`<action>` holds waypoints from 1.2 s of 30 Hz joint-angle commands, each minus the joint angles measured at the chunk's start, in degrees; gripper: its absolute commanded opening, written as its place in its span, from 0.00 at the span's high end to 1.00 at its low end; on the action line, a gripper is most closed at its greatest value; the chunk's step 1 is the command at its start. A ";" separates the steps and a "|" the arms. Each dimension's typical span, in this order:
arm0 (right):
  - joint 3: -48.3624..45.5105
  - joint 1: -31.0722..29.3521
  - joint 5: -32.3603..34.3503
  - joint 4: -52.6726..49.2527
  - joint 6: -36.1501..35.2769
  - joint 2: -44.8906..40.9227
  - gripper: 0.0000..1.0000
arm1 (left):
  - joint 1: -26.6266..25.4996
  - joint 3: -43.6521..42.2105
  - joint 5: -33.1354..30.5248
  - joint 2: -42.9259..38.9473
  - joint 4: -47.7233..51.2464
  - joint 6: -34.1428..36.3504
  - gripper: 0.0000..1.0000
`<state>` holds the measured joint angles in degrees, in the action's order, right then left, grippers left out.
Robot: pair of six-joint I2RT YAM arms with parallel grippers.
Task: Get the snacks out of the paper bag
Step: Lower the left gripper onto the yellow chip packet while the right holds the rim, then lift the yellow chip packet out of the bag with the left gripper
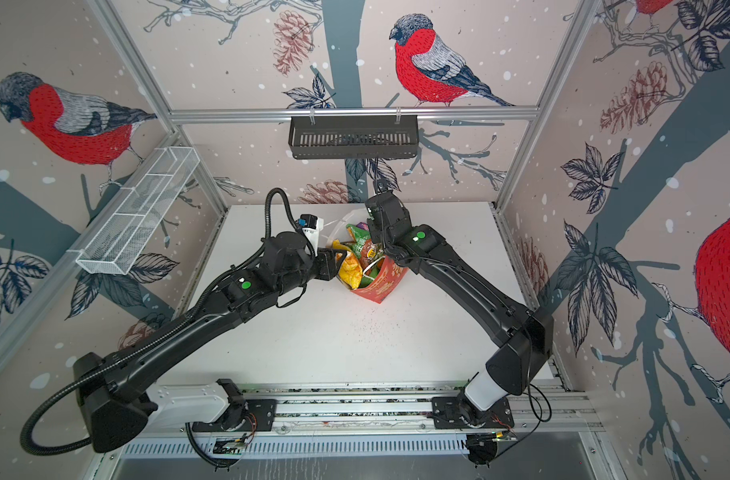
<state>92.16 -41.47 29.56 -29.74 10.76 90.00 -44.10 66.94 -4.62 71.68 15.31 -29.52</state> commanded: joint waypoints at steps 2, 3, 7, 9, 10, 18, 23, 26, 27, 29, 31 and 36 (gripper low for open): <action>-0.38 -0.09 0.67 4.52 1.26 -0.61 1.00 | 0.07 -0.36 -0.39 -0.03 -0.88 -0.05 0.65; -0.61 -0.04 0.68 4.65 1.23 -0.76 1.00 | 0.11 -0.38 -0.34 0.10 -0.87 0.02 0.67; -1.28 -0.12 0.35 5.62 1.17 -1.56 1.00 | 0.12 0.07 -0.76 0.96 -0.48 0.26 0.69; -1.54 -0.11 0.44 5.85 1.09 -1.76 1.00 | 0.15 0.28 -1.07 1.22 -0.36 0.34 0.70; -1.68 -0.16 0.57 5.90 1.03 -1.92 1.00 | 0.15 0.30 -1.34 1.33 -0.35 0.43 0.72; -2.75 -0.10 0.68 6.10 0.96 -2.22 1.00 | 0.15 1.04 -2.05 1.18 0.06 0.81 0.94; -3.54 -0.10 0.69 6.79 0.98 -2.64 1.00 | 0.15 1.18 -2.67 1.09 0.52 1.00 1.00; -3.65 -0.10 0.91 6.89 0.97 -2.75 1.00 | 0.15 1.29 -2.81 1.09 0.50 0.99 1.00; -3.65 -0.04 1.02 6.95 0.97 -2.73 1.00 | 0.15 1.28 -2.89 1.01 0.48 1.03 1.00; -3.74 -0.10 1.36 6.93 1.06 -2.73 1.00 | 0.15 1.28 -3.08 0.83 0.42 1.10 1.00; -3.98 -0.10 1.79 6.94 1.08 -2.73 1.00 | 0.15 1.46 -3.30 0.53 0.44 1.32 1.00; -4.53 -0.09 2.63 7.06 1.29 -2.79 1.00 | 0.15 1.56 -3.89 -0.85 0.20 1.78 1.00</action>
<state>87.72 -41.52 30.41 -25.96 10.96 87.74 -44.05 67.92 -6.46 71.59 15.66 -28.47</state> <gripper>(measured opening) 0.048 0.049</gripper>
